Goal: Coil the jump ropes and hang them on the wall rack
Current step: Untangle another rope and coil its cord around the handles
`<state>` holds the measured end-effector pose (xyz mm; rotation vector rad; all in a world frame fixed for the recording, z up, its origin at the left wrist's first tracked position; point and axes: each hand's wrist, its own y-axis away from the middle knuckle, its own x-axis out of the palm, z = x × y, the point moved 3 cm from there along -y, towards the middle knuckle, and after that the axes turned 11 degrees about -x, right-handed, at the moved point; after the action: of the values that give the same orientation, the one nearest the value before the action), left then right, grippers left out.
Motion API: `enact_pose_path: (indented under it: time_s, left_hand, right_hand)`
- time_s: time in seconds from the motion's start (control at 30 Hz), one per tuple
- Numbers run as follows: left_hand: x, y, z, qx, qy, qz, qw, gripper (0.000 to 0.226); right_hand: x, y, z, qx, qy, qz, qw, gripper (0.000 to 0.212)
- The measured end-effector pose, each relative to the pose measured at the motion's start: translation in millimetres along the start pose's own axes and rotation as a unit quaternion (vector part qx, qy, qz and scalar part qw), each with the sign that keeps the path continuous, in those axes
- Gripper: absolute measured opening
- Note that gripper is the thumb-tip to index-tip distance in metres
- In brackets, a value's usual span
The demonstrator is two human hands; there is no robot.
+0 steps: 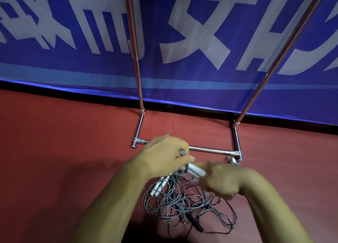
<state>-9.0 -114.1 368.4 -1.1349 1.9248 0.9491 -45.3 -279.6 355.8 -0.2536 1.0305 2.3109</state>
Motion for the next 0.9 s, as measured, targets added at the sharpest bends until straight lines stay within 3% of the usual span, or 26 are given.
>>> enact_pose_path:
  time_s: [0.1, 0.13, 0.2, 0.27, 0.33, 0.4, 0.43, 0.5, 0.53, 0.6, 0.7, 0.8, 0.9]
  left_hand:
    - [1, -2, 7, 0.012, 0.219, 0.068, 0.973, 0.022]
    - [-1, -1, 7, 0.013, 0.323, 0.091, 0.942, 0.018]
    - [-8, 4, -3, 0.01, 0.512, 0.141, 0.847, 0.013]
    - [-9, 3, -16, -0.026, 0.587, 0.145, 0.797, 0.01]
    - [-3, -4, -18, -0.079, 0.593, 0.125, 0.792, 0.029]
    - [6, -11, -16, -0.122, 0.548, 0.11, 0.82, 0.032]
    - [9, -12, -16, -0.122, 0.479, 0.088, 0.865, 0.033]
    - [13, -12, -17, -0.085, 0.216, 0.016, 0.973, 0.036]
    - [16, -11, -20, -0.058, 0.077, -0.014, 0.995, 0.035]
    - [18, -6, -28, -0.024, -0.055, -0.059, 0.996, 0.032]
    - [18, -3, -31, 0.012, -0.086, -0.079, 0.993, 0.032]
    - [22, -3, -27, 0.048, -0.045, -0.053, 0.996, 0.03]
    - [22, 2, -28, 0.069, 0.048, -0.041, 0.996, 0.017]
  right_hand:
    - [3, 18, 10, -0.051, -0.203, 0.103, 0.972, 0.056]
    - [3, 24, 14, -0.094, -0.263, 0.125, 0.952, 0.06]
    - [4, 30, 23, -0.19, -0.368, 0.15, 0.898, 0.062]
    - [2, 29, 24, -0.242, -0.454, 0.124, 0.849, 0.063]
    - [-5, 24, 23, -0.262, -0.503, 0.043, 0.823, 0.063]
    - [-16, 18, 15, -0.245, -0.508, -0.077, 0.822, 0.057]
    - [-20, 15, 9, -0.218, -0.472, -0.143, 0.842, 0.056]
    - [-25, 11, -3, -0.153, -0.274, -0.265, 0.912, 0.064]
    - [-26, 9, -6, -0.124, -0.152, -0.294, 0.935, 0.067]
    - [-21, 6, -8, -0.083, 0.007, -0.267, 0.96, 0.07]
    - [-15, 10, -9, -0.033, 0.05, -0.124, 0.99, 0.054]
    - [-11, 20, -15, 0.028, -0.063, 0.003, 0.998, 0.031]
    - [-5, 23, -20, 0.034, -0.148, 0.052, 0.987, 0.036]
